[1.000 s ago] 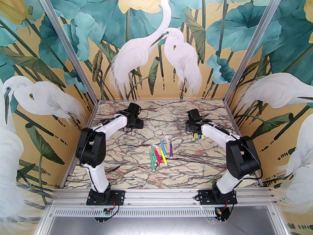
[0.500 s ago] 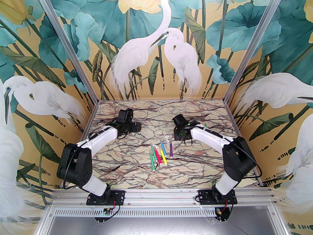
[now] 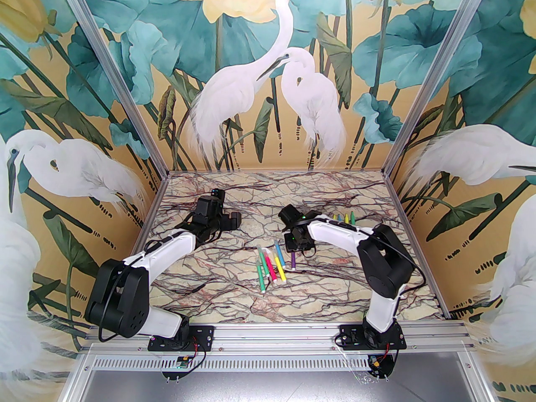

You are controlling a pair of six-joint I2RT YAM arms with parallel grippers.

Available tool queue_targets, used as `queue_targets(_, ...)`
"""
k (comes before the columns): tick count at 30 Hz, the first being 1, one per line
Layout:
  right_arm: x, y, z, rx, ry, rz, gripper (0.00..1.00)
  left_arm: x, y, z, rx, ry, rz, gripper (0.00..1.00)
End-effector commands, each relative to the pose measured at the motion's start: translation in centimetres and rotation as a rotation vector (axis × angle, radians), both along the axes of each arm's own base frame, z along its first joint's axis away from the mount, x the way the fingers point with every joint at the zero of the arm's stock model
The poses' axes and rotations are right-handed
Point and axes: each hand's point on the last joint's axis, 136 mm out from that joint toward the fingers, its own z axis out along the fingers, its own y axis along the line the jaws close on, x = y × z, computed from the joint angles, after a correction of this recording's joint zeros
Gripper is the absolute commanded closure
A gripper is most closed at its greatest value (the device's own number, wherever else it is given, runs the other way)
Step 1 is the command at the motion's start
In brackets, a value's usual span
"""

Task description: Open the pen caps

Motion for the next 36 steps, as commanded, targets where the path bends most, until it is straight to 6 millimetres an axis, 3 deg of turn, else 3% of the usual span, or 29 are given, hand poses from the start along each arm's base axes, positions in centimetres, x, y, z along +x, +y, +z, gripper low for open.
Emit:
queue_targets(1,-0.4,0.7,-0.2,0.010,0.038,-0.030,0.62,0.5,0.1,1.7,-0.009,-0.069,-0.010,0.07)
queue_targets(13,-2.1,0.6,-2.0,-0.017,0.112,-0.079,0.70,0.2,0.2,2.1,-0.017,-0.096,-0.015,0.07)
queue_targets(36,-1.9,-0.4,-4.5,-0.100,0.131,-0.078,0.77,-0.3,-0.6,3.1,-0.056,-0.109,-0.047,0.07)
